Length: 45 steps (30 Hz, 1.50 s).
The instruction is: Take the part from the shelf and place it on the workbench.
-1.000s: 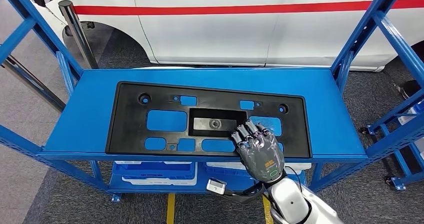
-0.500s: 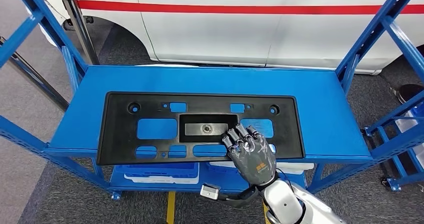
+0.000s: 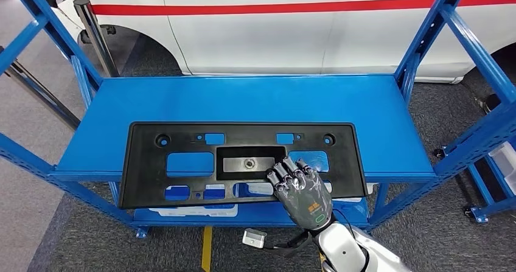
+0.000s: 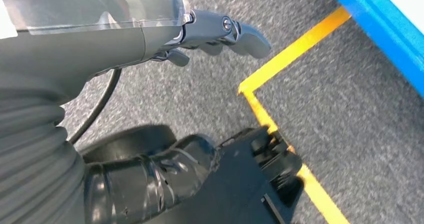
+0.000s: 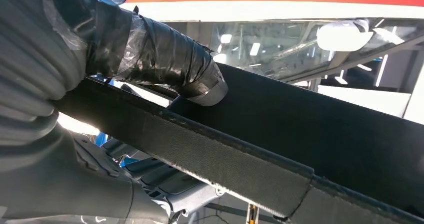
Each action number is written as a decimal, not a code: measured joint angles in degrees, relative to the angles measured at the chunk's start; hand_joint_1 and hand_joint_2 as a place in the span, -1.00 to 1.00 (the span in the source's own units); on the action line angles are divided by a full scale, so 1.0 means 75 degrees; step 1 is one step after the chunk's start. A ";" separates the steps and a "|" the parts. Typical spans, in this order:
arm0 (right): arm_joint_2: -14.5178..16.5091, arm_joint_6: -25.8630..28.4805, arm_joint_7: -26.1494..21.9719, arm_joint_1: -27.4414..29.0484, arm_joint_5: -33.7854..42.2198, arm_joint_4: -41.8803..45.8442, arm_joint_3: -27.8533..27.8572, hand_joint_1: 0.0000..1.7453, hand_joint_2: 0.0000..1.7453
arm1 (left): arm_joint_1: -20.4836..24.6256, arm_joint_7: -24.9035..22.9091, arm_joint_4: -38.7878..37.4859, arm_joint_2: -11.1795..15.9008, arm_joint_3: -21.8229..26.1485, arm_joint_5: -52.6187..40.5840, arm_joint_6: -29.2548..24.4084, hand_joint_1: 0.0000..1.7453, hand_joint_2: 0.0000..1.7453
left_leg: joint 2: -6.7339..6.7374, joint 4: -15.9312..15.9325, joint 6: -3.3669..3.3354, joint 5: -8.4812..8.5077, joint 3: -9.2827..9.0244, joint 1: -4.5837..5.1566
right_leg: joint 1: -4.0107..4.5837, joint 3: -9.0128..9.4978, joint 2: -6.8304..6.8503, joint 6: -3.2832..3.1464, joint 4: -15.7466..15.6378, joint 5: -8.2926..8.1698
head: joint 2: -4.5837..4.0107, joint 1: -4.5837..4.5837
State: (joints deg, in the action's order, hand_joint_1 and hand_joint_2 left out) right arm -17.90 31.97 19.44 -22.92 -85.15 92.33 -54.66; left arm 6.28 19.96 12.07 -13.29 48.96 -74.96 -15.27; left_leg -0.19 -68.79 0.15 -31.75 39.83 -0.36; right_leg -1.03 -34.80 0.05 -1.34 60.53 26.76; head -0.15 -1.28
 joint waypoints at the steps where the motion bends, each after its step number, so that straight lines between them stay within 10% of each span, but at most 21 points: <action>1: 0.0023 0.0001 -0.0026 0.0015 0.0000 -0.0016 0.0009 1.00 1.00 | 0.0000 0.0002 0.0000 0.0000 0.0000 0.0004 0.0022 -1.00 1.00 | 0.0000 -0.0462 0.0006 -0.0265 0.0130 -0.0002 | 0.0019 -0.0072 0.0008 -0.0014 0.0001 -0.0052 | 0.0000 0.0001; 3: 0.0050 0.0001 -0.0082 0.0059 0.0000 -0.0055 0.0025 1.00 1.00 | 0.0000 0.0007 0.0000 0.0001 0.0000 0.0005 0.0044 -1.00 1.00 | 0.0000 -0.0819 -0.0018 -0.0426 0.0082 0.0006 | 0.0058 -0.0224 0.0020 -0.0022 0.0006 -0.0160 | 0.0000 0.0001; 8: 0.0144 0.0012 -0.0206 0.0118 0.0000 -0.0107 0.0146 1.00 1.00 | 0.0041 0.0019 0.0000 0.0009 0.0000 0.0005 0.0033 -1.00 1.00 | 0.0003 0.1322 -0.0233 0.0160 -0.1431 0.0125 | 0.0083 -0.0404 0.0023 0.0085 0.0008 -0.0398 | 0.0000 0.0000; 12: 0.0195 0.0023 -0.0269 0.0136 0.0000 -0.0127 0.0214 1.00 1.00 | 0.0017 0.0023 0.0000 0.0010 0.0000 0.0005 0.0028 -1.00 1.00 | 0.0027 0.1531 -0.0357 0.0374 -0.1429 0.0140 | 0.0043 -0.0442 0.0031 0.0270 0.0009 -0.0452 | 0.0000 -0.0002; 18: 0.0214 0.0043 -0.0375 0.0269 0.0000 -0.0187 0.0351 1.00 1.00 | 0.0003 0.0026 0.0000 0.0006 0.0000 -0.0004 0.0022 -1.00 1.00 | 0.0079 0.1562 -0.0461 0.0711 -0.1082 0.0109 | 0.0005 -0.0927 0.0001 0.0415 0.1841 0.0816 | 0.0000 -0.0005; 23: 0.0301 0.0080 -0.0470 0.0392 0.0000 -0.0213 0.0555 1.00 1.00 | 0.0002 0.0025 0.0000 -0.0010 0.0000 -0.0006 0.0005 -1.00 1.00 | 0.0075 0.1295 -0.0351 0.0750 -0.0792 0.0124 | -0.0013 0.0277 -0.0002 0.0354 0.0077 0.0276 | 0.0000 -0.0002; 27: 0.0417 0.0128 -0.0559 0.0519 0.0000 -0.0213 0.0720 1.00 1.00 | -0.0007 0.0014 0.0000 -0.0012 0.0000 -0.0004 -0.0023 -1.00 1.00 | 0.0063 0.1220 -0.0159 0.0757 -0.0682 0.0104 | 0.0020 0.0218 0.0000 0.0134 -0.0041 0.0145 | 0.0000 0.0000; 33: 0.0624 0.0196 -0.0753 0.0685 0.0000 -0.0227 0.0919 1.00 1.00 | -0.0023 0.0009 0.0000 -0.0012 0.0000 -0.0007 -0.0061 -1.00 1.00 | 0.0054 -0.0706 0.0009 -0.0475 -0.0051 0.0024 | 0.0030 -0.0052 0.0042 -0.0018 -0.0069 -0.0103 | 0.0000 0.0001; 38: 0.0716 0.0200 -0.0852 0.0766 0.0000 -0.0250 0.1023 1.00 1.00 | -0.0003 0.0009 0.0000 -0.0012 0.0000 -0.0015 -0.0072 -1.00 1.00 | 0.0042 0.1159 -0.0075 0.0212 -0.1297 0.0038 | 0.0045 -0.0250 0.0030 0.0105 -0.0015 -0.0272 | 0.0000 0.0001; 42: 0.0762 0.0208 -0.0881 0.0790 0.0000 -0.0251 0.1056 1.00 1.00 | -0.0025 0.0009 0.0000 -0.0011 -0.0001 -0.0016 -0.0072 -1.00 1.00 | 0.0035 0.1423 -0.0245 0.0371 -0.1318 0.0070 | 0.0033 -0.0303 0.0032 0.0302 -0.0031 -0.0386 | 0.0000 -0.0002; 45: 0.0782 0.0213 -0.0922 0.0810 0.0000 -0.0253 0.1096 1.00 1.00 | -0.0012 0.0012 0.0000 -0.0015 -0.0003 -0.0018 -0.0072 -1.00 1.00 | 0.0077 0.1481 -0.0413 0.0569 -0.1204 0.0053 | 0.0017 -0.0579 0.0011 0.0364 0.0672 0.0251 | 0.0000 -0.0004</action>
State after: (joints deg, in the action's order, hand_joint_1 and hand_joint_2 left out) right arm -12.03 33.56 12.52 -16.85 -85.15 90.43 -46.44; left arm 6.19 20.05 12.07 -13.40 48.94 -75.10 -15.80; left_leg 0.39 -57.68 -2.94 -27.48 30.80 0.03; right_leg -0.90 -39.15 0.13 1.39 65.57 28.64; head -0.15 -1.31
